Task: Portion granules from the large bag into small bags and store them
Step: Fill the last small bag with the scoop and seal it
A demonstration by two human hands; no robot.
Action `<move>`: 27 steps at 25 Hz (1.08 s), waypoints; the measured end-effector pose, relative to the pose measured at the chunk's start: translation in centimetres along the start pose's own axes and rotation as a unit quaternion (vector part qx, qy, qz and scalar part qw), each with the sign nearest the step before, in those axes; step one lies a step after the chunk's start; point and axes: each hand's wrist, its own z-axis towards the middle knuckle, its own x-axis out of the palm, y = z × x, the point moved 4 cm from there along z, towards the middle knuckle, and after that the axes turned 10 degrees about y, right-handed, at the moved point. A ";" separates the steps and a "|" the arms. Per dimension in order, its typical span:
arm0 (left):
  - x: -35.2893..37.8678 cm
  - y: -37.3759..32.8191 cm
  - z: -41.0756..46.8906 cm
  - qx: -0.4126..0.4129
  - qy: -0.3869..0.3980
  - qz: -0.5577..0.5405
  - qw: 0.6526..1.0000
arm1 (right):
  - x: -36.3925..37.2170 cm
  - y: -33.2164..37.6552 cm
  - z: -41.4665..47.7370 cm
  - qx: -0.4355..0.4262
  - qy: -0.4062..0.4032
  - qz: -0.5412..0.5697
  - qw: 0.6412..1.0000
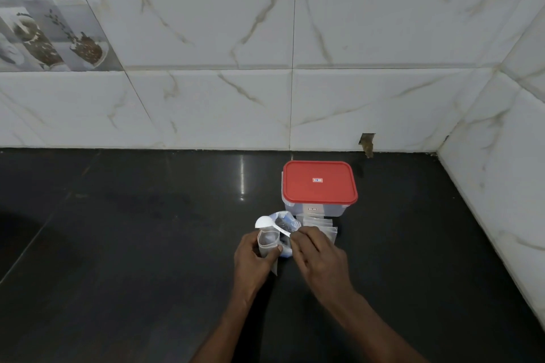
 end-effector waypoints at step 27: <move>-0.5 2.3 -1.3 -0.019 0.010 -0.016 1.000 | 7.5 -4.7 -2.3 0.478 0.176 0.335 0.792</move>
